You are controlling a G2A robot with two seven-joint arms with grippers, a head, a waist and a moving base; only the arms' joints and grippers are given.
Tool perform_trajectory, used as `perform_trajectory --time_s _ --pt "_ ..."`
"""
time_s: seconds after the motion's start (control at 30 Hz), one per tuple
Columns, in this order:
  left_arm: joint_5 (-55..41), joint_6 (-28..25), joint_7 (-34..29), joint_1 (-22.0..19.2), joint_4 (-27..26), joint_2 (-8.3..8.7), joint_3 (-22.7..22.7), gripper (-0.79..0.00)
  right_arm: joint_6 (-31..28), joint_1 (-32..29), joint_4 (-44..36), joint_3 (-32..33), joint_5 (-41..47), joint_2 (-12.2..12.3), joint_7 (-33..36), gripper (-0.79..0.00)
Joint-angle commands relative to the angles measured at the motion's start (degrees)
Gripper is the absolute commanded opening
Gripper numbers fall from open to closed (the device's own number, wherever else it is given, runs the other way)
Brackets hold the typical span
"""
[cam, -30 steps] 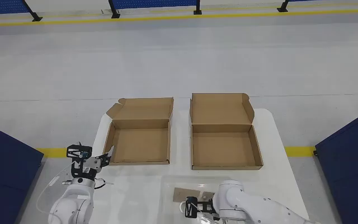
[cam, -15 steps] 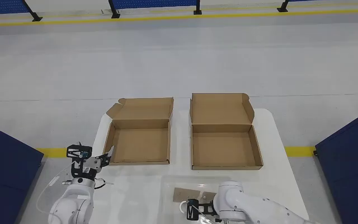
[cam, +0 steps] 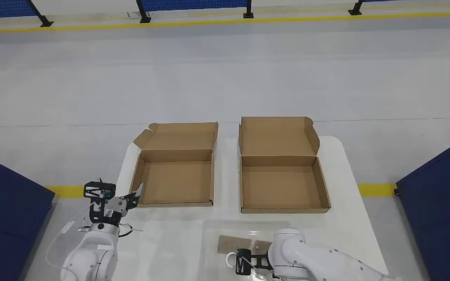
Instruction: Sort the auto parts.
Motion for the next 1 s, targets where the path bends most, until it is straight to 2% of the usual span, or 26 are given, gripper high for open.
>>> perform_trajectory --time_s 0.0,0.23,0.47,0.5,0.53,0.57,0.97 --pt "0.00 0.00 0.00 0.00 0.00 0.00 0.00 0.000 0.98 0.14 -0.85 -0.57 -0.54 0.16 0.98 -0.456" --pt "0.00 0.00 0.00 0.00 0.00 0.00 0.00 0.000 3.20 1.84 -0.81 -3.79 -0.28 0.66 3.19 -0.453" --pt "0.00 0.00 0.00 0.00 0.00 0.00 0.00 0.000 3.20 4.47 1.49 -6.71 1.99 0.65 3.19 -0.489" --pt "0.00 0.00 0.00 0.00 0.00 0.00 0.00 0.000 3.20 4.80 1.81 -7.04 2.28 0.60 3.19 -0.523" --pt "0.00 0.00 0.00 0.00 0.00 0.00 0.00 0.000 3.28 5.14 2.09 -7.34 2.46 0.53 3.19 -0.603" --pt "0.00 0.00 0.00 0.00 0.00 0.00 0.00 0.000 3.50 5.45 2.30 -7.61 2.67 0.46 3.19 -0.785" --pt "0.00 0.00 0.00 0.00 0.00 0.00 0.00 0.000 6.02 7.09 1.65 -8.01 2.10 -0.37 2.72 -0.785"
